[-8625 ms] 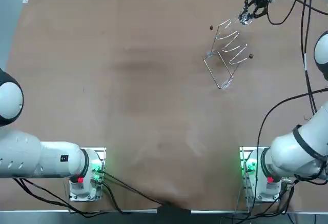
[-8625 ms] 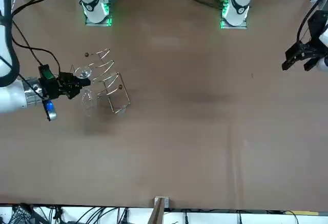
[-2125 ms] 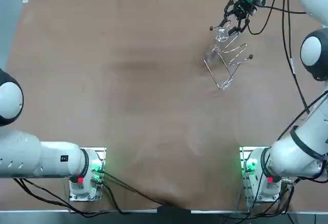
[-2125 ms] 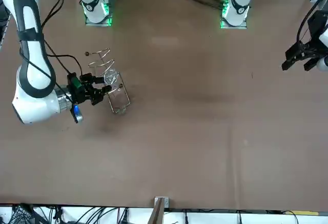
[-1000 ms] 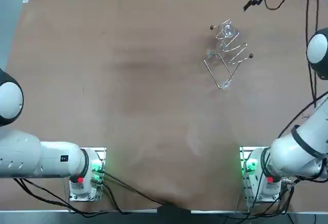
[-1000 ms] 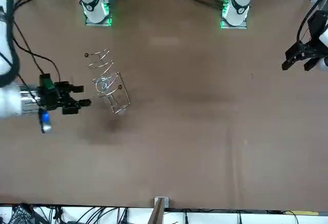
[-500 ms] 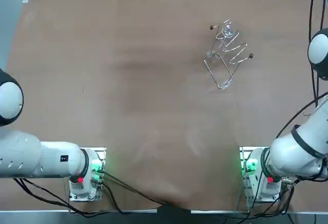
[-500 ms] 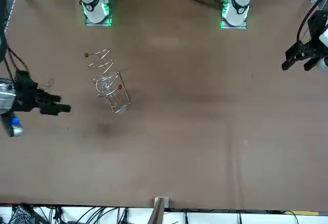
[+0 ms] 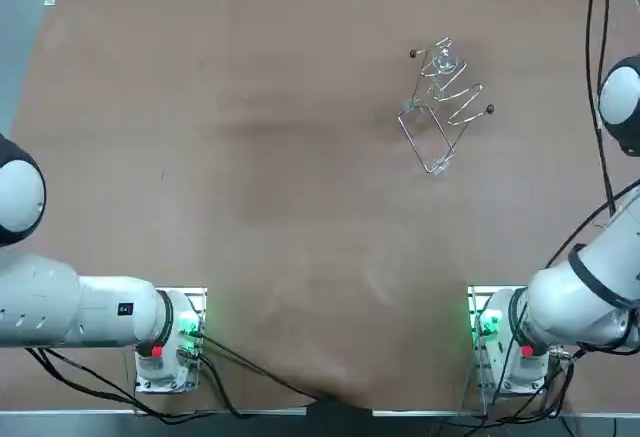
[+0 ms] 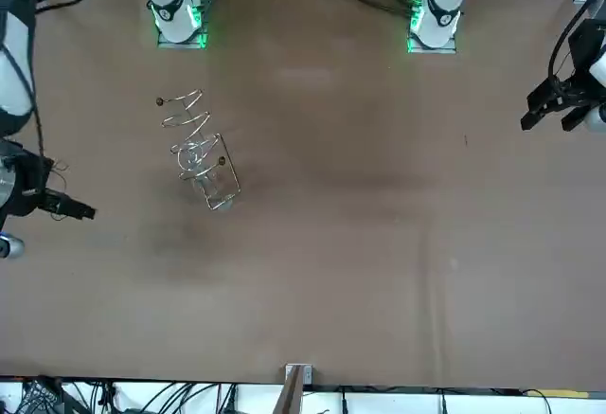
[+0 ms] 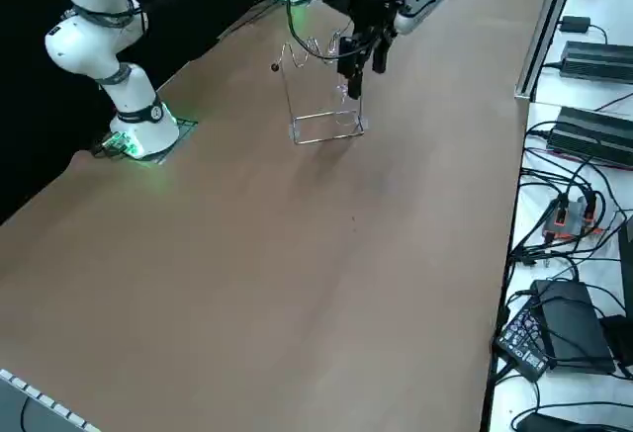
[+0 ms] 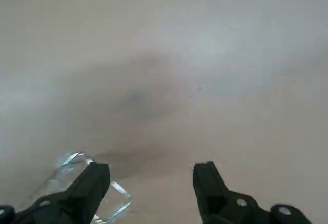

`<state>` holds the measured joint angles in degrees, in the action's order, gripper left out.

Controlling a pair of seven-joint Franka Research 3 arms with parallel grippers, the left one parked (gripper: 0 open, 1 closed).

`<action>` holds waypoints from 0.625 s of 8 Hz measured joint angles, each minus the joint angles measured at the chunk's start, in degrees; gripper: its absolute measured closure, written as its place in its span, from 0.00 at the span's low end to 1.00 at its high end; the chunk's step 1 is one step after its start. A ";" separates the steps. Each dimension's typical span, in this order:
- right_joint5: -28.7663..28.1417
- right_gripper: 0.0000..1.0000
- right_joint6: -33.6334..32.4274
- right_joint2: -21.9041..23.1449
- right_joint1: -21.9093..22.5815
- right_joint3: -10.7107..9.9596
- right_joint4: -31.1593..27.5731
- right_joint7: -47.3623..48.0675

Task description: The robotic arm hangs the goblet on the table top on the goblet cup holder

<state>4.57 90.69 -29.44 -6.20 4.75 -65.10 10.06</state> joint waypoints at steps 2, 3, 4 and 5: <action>3.41 0.00 -0.07 0.16 -0.22 -0.26 0.57 -4.39; 3.56 0.00 -0.07 0.58 -0.62 -0.53 0.95 -5.31; 3.56 0.00 -0.31 2.02 -1.41 -0.59 0.97 -5.77; 3.55 0.00 -0.50 4.72 -2.11 -0.59 -0.50 -6.13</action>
<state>8.12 90.19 -24.72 -8.31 4.16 -65.60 3.93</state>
